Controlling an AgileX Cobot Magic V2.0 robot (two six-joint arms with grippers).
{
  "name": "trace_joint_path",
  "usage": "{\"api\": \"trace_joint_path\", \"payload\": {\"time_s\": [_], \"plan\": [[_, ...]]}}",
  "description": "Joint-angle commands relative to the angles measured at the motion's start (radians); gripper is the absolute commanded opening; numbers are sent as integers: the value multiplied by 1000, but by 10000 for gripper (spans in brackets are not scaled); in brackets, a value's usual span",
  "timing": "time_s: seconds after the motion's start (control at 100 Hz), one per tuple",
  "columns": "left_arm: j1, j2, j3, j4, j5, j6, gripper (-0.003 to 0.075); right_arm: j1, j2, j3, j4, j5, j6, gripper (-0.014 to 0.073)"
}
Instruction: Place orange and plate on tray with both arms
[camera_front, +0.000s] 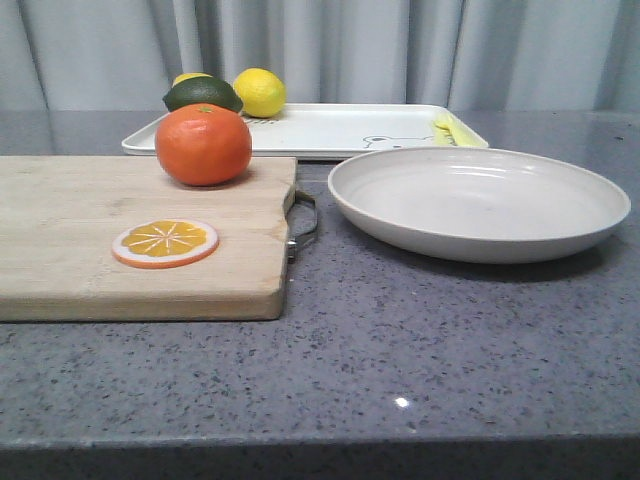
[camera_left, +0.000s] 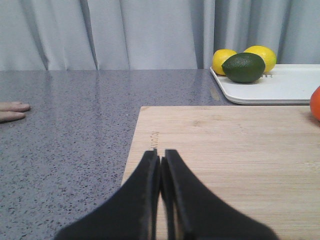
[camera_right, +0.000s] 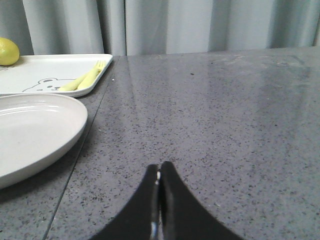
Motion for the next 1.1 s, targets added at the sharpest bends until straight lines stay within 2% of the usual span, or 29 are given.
{"api": "trace_joint_path", "payload": {"time_s": [0.0, 0.81, 1.09], "plan": [[1, -34, 8, -9, -88, -3, -20, -6, -7, -23, -10, -72, 0, -68], [1, -34, 8, -9, -98, -3, -20, -6, -7, -23, -10, -75, 0, -68], [1, -34, -5, -9, -185, -11, -20, -6, -7, -24, -10, -90, 0, -68]]}}
